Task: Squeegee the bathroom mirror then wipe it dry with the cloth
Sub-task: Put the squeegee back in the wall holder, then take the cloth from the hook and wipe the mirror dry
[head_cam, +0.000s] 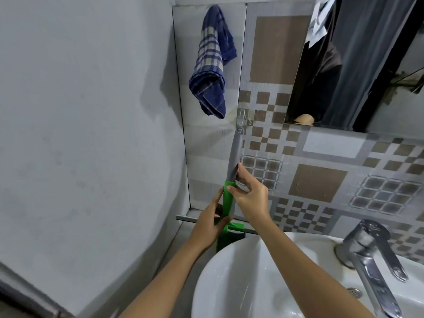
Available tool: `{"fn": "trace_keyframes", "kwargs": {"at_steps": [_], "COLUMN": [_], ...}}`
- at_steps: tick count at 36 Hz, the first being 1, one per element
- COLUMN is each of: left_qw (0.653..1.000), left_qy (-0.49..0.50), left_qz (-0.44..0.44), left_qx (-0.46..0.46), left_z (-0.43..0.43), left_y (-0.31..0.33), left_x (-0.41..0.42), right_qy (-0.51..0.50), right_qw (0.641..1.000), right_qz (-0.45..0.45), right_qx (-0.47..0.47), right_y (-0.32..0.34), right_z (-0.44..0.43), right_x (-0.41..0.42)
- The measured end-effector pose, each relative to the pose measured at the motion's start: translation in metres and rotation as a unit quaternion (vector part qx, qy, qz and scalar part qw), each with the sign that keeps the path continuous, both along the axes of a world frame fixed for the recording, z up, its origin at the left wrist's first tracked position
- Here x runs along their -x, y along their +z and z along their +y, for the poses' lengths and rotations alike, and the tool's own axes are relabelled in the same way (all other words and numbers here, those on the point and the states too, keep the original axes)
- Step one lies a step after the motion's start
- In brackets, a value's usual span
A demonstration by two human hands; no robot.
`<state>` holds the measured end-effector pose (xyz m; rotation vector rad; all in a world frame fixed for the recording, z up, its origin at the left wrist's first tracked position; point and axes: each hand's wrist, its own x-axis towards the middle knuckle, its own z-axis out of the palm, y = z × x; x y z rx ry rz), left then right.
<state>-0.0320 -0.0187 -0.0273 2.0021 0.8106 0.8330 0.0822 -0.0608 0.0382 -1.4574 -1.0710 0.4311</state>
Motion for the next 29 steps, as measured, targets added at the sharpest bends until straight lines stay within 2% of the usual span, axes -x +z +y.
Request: {"fn": "trace_keyframes", "kwargs": {"at_steps": [14,23,26,29], "left_qw": [0.999,1.0,1.0,0.992], "left_qy": [-0.005,-0.018,0.006,0.073], "left_qz": [-0.019,0.008,-0.02,-0.093], "left_qx": [0.03,0.002,-0.002,-0.051], "left_z": [0.025,0.031,0.03,0.031], "left_y": [-0.02,-0.017,-0.003,0.03], "left_x": [-0.027,-0.024,-0.016,-0.007], "right_qy": [-0.008,-0.018,-0.043,-0.068], "right_qw": [1.0,0.995,0.99,0.985], "right_qz": [-0.008,-0.099,-0.132,-0.146], "right_qx": [-0.015,-0.019,-0.037,-0.06], "right_y": [-0.017,-0.014,-0.009,0.008], "right_z": [0.017,0.018,0.015,0.011], "right_x": [-0.014,-0.022,-0.021,-0.017]}}
